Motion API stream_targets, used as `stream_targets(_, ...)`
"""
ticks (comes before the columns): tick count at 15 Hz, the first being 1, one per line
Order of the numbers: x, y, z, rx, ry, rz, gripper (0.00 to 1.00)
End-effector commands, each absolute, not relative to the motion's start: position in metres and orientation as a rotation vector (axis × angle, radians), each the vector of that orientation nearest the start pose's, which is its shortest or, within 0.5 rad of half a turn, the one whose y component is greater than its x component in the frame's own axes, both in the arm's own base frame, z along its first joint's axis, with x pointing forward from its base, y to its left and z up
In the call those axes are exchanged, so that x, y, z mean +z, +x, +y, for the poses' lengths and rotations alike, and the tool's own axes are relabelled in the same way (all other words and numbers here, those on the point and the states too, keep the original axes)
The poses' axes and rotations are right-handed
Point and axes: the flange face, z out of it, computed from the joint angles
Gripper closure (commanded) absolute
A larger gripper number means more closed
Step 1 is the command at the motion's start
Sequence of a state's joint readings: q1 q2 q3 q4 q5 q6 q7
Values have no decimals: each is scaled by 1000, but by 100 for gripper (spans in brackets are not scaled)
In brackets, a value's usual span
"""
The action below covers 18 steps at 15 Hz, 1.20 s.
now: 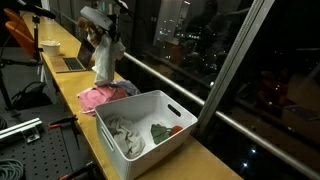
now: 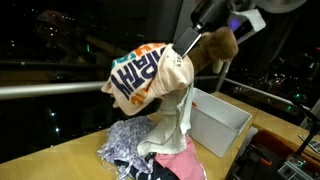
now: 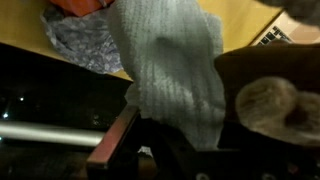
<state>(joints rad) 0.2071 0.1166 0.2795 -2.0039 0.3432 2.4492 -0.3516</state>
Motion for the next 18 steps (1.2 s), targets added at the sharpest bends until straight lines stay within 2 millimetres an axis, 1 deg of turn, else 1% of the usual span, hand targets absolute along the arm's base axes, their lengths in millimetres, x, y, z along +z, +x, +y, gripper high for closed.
stream_targets(1, 399, 543, 275, -366, -2651, -786, 100)
stream_targets(2, 388, 543, 276, -341, -2654, -782, 99)
stream_targets(3, 378, 543, 278, -314, -2655, -782, 74)
stream_targets(4, 369, 543, 279, -291, -2655, -780, 74)
stream_targets(5, 362, 543, 280, -273, -2656, -777, 70)
stream_targets(6, 357, 542, 281, -258, -2656, -778, 64)
stream_targets(7, 352, 542, 280, -247, -2658, -774, 55)
stream_targets(8, 348, 543, 279, -240, -2660, -771, 49)
stream_targets(9, 345, 544, 278, -233, -2662, -767, 40)
stream_targets(11, 338, 548, 270, -228, -2670, -753, 27)
stream_targets(12, 336, 552, 262, -229, -2678, -737, 19)
stream_targets(13, 336, 556, 253, -237, -2684, -725, 13)
stream_targets(14, 338, 560, 244, -251, -2691, -713, 5)
stream_targets(15, 339, 564, 232, -276, -2709, -707, 1)
stream_targets(16, 340, 569, 219, -300, -2722, -693, 0)
stream_targets(18, 341, 577, 180, -344, -2769, -671, 0)
